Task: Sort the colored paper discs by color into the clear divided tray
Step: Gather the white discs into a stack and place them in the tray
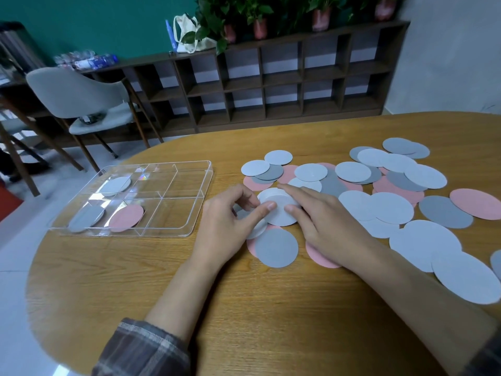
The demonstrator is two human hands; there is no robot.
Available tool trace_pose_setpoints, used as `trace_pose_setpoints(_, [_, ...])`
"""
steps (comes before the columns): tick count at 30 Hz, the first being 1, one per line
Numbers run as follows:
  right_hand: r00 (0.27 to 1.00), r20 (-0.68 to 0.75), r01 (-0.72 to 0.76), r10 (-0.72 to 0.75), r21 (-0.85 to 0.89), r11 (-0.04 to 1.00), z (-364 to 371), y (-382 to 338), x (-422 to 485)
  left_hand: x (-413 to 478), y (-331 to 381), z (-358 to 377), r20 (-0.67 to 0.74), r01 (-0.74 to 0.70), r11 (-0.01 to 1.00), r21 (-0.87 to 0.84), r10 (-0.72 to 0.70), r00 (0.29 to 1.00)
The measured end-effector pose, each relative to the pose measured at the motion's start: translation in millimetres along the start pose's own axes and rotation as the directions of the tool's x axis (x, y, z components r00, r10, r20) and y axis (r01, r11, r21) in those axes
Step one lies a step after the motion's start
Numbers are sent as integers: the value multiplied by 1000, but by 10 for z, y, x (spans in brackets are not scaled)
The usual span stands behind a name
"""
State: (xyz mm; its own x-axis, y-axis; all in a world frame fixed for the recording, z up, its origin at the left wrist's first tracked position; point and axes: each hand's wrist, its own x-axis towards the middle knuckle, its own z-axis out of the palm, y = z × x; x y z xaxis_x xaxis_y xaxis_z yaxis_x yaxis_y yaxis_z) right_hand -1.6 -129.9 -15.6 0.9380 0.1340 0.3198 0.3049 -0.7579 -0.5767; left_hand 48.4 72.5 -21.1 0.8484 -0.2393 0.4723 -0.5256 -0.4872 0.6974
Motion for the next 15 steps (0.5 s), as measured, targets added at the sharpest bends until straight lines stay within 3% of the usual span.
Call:
trace_pose_setpoints(7, [995, -92, -34, 38, 49, 998, -89, 129, 16, -8, -192, -115, 205, -20, 966, 257, -35, 978])
trace_pose_setpoints(15, [983, -155, -84, 94, 69, 994, -113, 144, 23, 14, -180, -147, 233, -12, 976, 217, -40, 972])
